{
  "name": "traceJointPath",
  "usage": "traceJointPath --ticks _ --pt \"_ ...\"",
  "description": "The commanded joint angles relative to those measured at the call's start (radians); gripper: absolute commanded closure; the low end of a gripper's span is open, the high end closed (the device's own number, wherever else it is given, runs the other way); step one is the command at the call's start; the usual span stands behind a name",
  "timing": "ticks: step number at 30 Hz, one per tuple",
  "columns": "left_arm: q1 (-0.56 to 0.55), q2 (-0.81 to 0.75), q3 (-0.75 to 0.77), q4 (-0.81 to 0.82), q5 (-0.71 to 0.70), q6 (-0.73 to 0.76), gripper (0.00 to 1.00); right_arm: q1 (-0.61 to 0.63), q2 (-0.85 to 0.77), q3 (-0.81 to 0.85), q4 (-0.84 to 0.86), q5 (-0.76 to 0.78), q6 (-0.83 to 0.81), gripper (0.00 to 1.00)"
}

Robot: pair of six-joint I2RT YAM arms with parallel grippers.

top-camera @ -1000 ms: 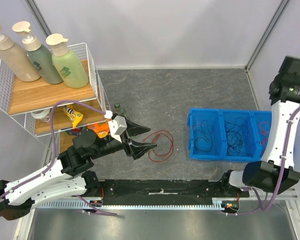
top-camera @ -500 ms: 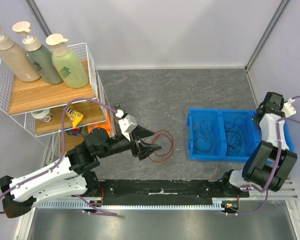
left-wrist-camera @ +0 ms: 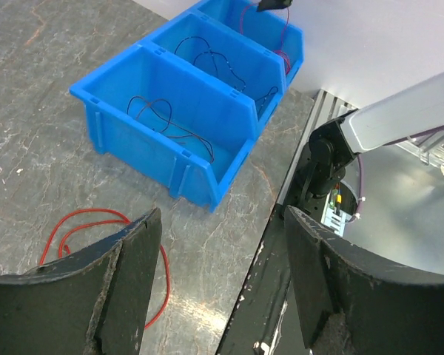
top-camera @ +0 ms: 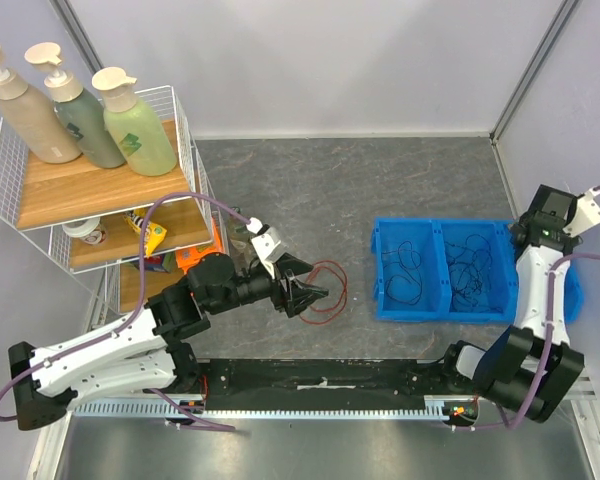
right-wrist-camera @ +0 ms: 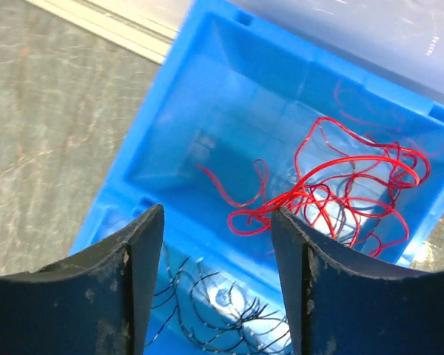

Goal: Untangle the cables

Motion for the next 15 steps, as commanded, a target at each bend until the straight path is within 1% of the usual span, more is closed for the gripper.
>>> traceJointPath --ticks 1,2,4,6,7,8,11,12,15 --pt "0.002 0.017 0.011 0.035 -0.042 -0.018 0.27 0.129 -0.071 0.076 -0.022 0.072 -0.036 0.31" --pt "0.002 0.022 0.014 0.023 -0.069 -0.028 0.27 0.183 -0.083 0.100 -0.037 0.090 -0.043 0.30" --pt "0.002 0.026 0.019 -0.020 -0.140 -0.043 0.27 0.337 -0.087 0.160 -0.074 0.154 -0.052 0.28" --pt "0.004 0.025 0.017 -0.050 -0.196 -0.054 0.27 0.529 -0.065 0.225 -0.132 0.271 -0.043 0.21" --pt "0.004 0.025 0.017 -0.061 -0.215 -0.055 0.27 0.583 -0.048 0.264 -0.172 0.358 -0.032 0.20" --pt "0.004 0.022 0.017 -0.073 -0.221 -0.058 0.27 0.622 -0.036 0.285 -0.203 0.398 -0.015 0.17" --pt "0.004 -0.004 0.017 -0.093 -0.214 -0.066 0.27 0.650 -0.042 0.286 -0.219 0.480 0.008 0.17" --pt "0.004 -0.017 0.013 -0.092 -0.215 -0.065 0.27 0.650 -0.051 0.268 -0.206 0.524 0.017 0.14" --pt "0.004 -0.043 -0.007 -0.077 -0.224 -0.061 0.27 0.645 -0.070 0.228 -0.157 0.584 -0.003 0.14"
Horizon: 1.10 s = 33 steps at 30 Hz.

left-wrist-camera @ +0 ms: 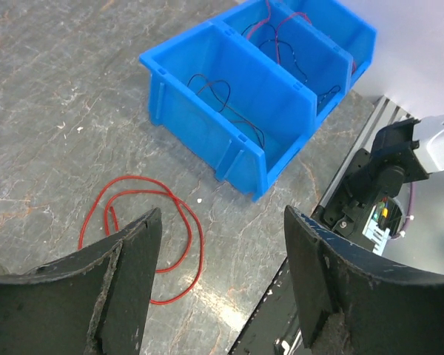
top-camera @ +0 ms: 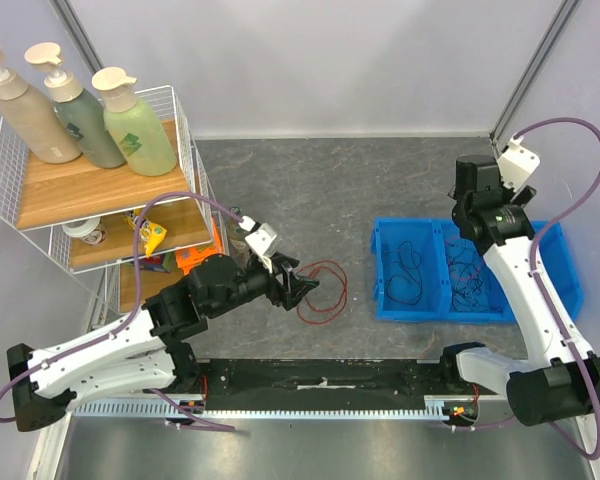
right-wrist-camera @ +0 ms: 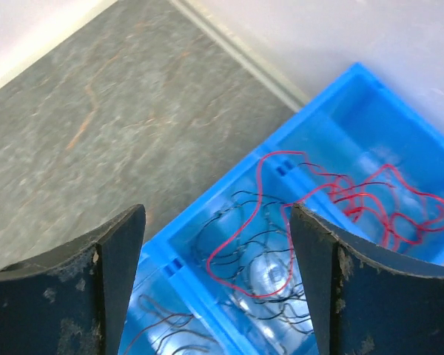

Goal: Untangle the cables

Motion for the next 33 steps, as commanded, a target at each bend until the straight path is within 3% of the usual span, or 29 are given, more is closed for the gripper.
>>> traceJointPath --ticks 1,6,10,15,19,22,33 --pt "0.005 -0.048 -0.010 0.023 -0.041 -0.029 0.27 -0.010 -0.019 -0.031 -0.008 0.199 0.014 0.15" --pt "0.003 -0.034 -0.001 0.020 -0.027 -0.023 0.28 -0.047 0.051 -0.042 0.027 0.040 0.000 0.14" --pt "0.003 -0.037 0.002 0.007 -0.022 -0.035 0.28 -0.211 0.050 -0.143 0.036 -0.218 0.122 0.23" --pt "0.006 -0.074 -0.028 0.015 -0.025 -0.042 0.28 -0.294 0.008 -0.276 0.055 -0.264 0.189 0.27" --pt "0.006 -0.099 -0.048 0.021 -0.026 -0.045 0.29 -0.415 -0.003 -0.399 0.180 -0.488 0.191 0.35" --pt "0.006 -0.112 -0.052 0.017 -0.030 -0.037 0.29 -0.433 0.007 -0.437 0.286 -0.585 0.165 0.36" --pt "0.005 -0.134 -0.064 0.015 -0.026 -0.048 0.29 -0.435 -0.139 -0.482 0.276 -0.605 0.182 0.29"
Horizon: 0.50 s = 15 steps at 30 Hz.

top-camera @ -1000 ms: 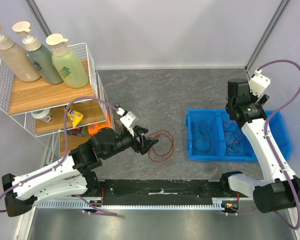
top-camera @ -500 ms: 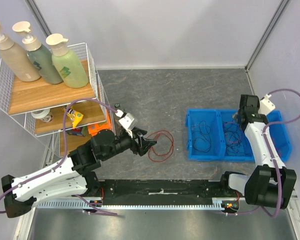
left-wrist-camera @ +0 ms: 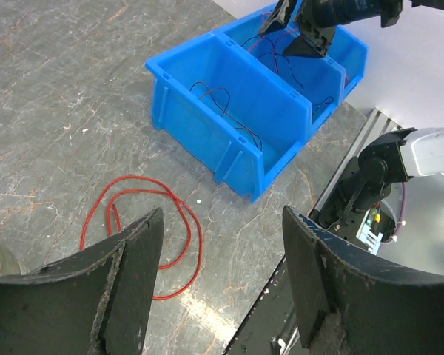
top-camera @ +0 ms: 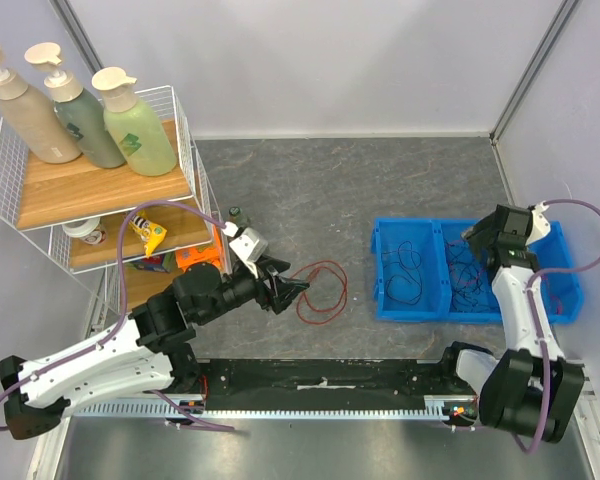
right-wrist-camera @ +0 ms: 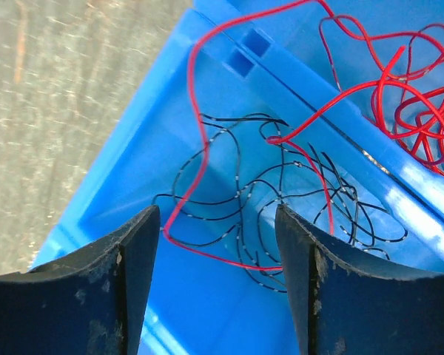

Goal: Untangle the cables

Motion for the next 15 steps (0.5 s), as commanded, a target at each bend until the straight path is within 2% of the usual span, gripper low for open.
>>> traceJointPath --ticks 1,5,9,15 --pt "0.006 -0.004 -0.012 0.032 -0.006 -0.028 0.29 -0.002 -0.107 0.001 0.025 -0.037 0.025 0.28" --pt "0.006 0.017 -0.001 0.042 0.002 -0.022 0.29 -0.002 -0.091 0.001 0.076 -0.100 0.022 0.32" --pt "0.005 0.033 0.008 0.048 0.014 -0.028 0.29 -0.002 -0.035 -0.009 0.097 -0.147 0.046 0.43" --pt "0.006 0.010 -0.007 0.046 0.022 -0.050 0.29 -0.001 0.017 -0.038 0.163 -0.156 0.062 0.49"
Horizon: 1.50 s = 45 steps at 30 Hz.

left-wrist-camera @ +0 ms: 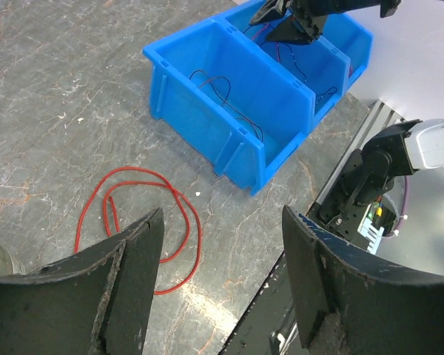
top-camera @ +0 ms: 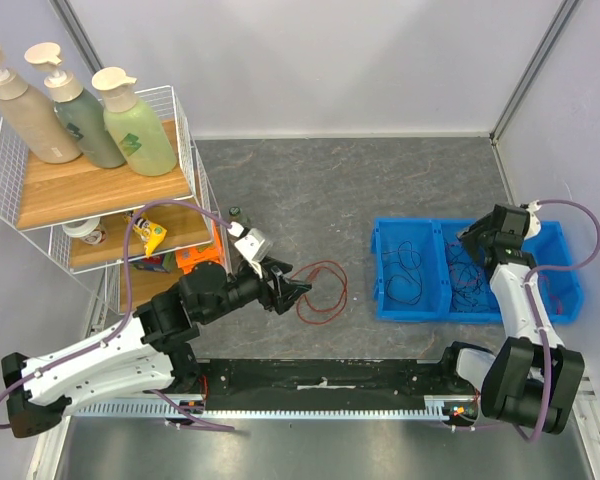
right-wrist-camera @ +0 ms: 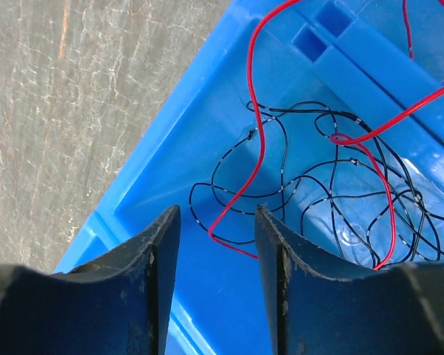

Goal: Untangle the cables

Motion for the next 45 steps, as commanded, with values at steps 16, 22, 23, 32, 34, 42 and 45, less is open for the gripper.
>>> traceJointPath --ticks 16,22,23,32,34,42,45 --pt "0.006 -0.005 0.007 0.047 0.025 -0.035 0.30 -0.001 -0.150 0.321 -0.255 0.257 -0.124 1.00" --pt "0.005 0.044 0.036 0.055 0.051 -0.034 0.30 -0.002 -0.141 0.450 -0.316 0.456 -0.157 1.00" --pt "0.005 0.048 0.041 0.055 0.053 -0.035 0.30 -0.001 -0.136 0.462 -0.313 0.503 -0.168 1.00" --pt "0.006 0.084 0.084 0.041 0.084 -0.026 0.30 -0.001 -0.067 0.450 -0.254 0.795 -0.178 1.00" --pt "0.006 0.096 0.093 0.039 0.087 -0.023 0.31 -0.002 -0.060 0.395 -0.237 0.847 -0.148 1.00" --pt "0.006 0.108 0.073 0.062 0.087 -0.046 0.31 -0.028 0.063 0.300 -0.201 0.851 -0.115 0.88" --pt "0.005 0.110 0.079 0.055 0.087 -0.049 0.31 -0.028 0.075 0.301 -0.206 0.817 -0.134 0.60"
